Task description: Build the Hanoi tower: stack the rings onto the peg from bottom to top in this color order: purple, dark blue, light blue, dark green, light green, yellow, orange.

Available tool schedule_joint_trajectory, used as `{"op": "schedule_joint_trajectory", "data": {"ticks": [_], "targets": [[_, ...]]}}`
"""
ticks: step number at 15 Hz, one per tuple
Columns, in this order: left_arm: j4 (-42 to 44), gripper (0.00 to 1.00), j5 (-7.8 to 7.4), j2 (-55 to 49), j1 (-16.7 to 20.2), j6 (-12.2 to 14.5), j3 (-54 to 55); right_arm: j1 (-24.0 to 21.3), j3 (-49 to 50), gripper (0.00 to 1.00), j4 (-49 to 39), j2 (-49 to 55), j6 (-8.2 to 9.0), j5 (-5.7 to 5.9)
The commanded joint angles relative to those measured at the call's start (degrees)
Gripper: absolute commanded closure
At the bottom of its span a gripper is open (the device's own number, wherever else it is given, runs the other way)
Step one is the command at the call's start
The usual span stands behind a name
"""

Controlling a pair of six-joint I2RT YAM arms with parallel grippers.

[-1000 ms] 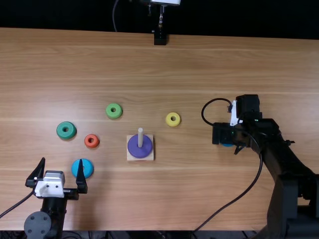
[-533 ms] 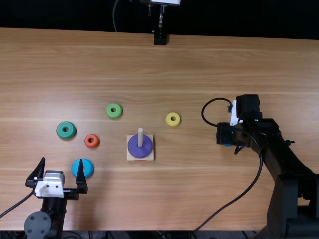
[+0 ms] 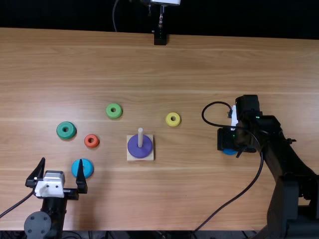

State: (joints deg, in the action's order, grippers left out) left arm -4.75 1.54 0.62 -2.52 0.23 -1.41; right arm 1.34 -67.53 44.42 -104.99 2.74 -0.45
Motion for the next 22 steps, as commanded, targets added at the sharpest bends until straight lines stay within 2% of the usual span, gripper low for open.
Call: {"op": "schedule_joint_trajectory", "data": {"ticks": [1,8,12,18,20,21,22], "targets": [[-0.94,0.0,0.46,-0.62,0.68,0.72,1.41,-0.38,-4.72,1.0,2.89,0.05,0.32,-0.29],[-0.94,0.0,0.46,-0.62,0.68,0.72,1.41,7.18,-20.19,1.0,18.6,0.4,0.84,-0.4],[-0.94,0.0,0.46,-0.62,0.68,0.72,1.41,12.1,-29.15,1.0,24.51,0.31,0.74,-0.4],[-0.94,0.0,0.46,-0.62,0.77,0.72,1.41,22.21,-39.26,1.0,26.09,0.22,0.63,-0.61],[-0.94,0.0,0.46,-0.62,0.68,0.72,1.41,25.29,-40.84,1.0,26.09,0.22,0.53,-1.56],[-0.94,0.0,0.46,-0.62,0.68,0.72,1.41,26.69,-42.07,1.0,26.09,0.14,0.84,-1.98],[-0.94,0.0,0.46,-0.62,0.68,0.72,1.41,28.63,-43.13,1.0,26.09,0.05,2.53,-1.98]]}}
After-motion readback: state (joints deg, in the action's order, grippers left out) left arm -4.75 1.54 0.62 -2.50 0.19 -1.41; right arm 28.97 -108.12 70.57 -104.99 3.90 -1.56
